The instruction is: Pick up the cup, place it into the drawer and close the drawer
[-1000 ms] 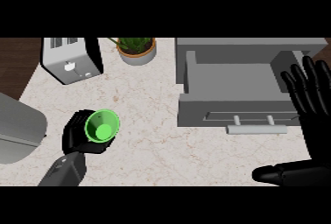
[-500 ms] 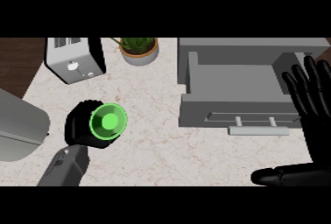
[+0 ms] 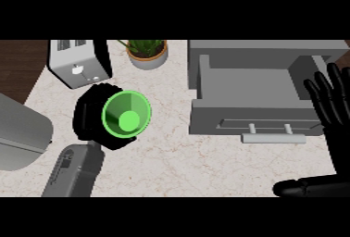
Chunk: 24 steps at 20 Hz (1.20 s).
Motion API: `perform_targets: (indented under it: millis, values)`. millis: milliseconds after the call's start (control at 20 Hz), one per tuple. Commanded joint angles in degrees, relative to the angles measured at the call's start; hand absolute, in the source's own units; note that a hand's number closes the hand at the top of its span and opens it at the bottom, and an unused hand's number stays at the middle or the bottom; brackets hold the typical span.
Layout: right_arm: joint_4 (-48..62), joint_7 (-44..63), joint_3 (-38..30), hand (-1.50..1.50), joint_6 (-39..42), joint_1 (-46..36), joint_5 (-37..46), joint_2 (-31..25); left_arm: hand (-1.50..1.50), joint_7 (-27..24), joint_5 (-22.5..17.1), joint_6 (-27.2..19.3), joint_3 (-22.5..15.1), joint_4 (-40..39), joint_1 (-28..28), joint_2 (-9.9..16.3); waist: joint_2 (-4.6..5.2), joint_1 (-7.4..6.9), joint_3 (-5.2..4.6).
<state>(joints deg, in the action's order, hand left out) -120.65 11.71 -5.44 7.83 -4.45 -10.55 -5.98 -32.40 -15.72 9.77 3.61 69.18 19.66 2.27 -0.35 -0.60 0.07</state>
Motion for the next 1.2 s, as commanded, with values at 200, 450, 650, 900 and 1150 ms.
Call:
perform_targets:
  millis: [200, 450, 650, 900, 1150]
  values:
    - [0.19, -2.23, 0.58, -1.50, 0.26, 0.99, 0.61, 0.92, 1.50, 17.58, -1.54, -9.54, -1.51, 12.35, 8.95, 0.05, 0.23, 0.77, -0.05]
    - [1.36, -3.87, -1.39, -1.50, 2.92, 2.03, -0.53, -1.02, 1.50, 21.20, 1.53, -16.98, -5.65, 14.40, 13.59, -2.24, 0.29, 0.88, -0.05]
    - [1.07, -1.33, 1.03, -1.50, 0.22, -0.53, 1.64, 0.40, 1.50, 23.22, 4.39, -21.99, -8.07, 9.64, 21.08, -2.25, 0.34, 1.08, -0.06]
    - [1.55, 0.67, 0.81, -1.50, -0.94, -3.42, 1.15, 0.42, 1.50, 23.39, 4.05, -22.07, -5.92, 1.47, 29.11, -2.25, 0.42, 1.23, -0.07]
    - [2.30, -2.57, 0.15, -1.50, 1.56, -0.22, 0.53, -0.14, 1.50, 25.44, 4.52, -21.84, -3.90, -6.23, 36.93, -2.25, 0.49, 1.43, -0.05]
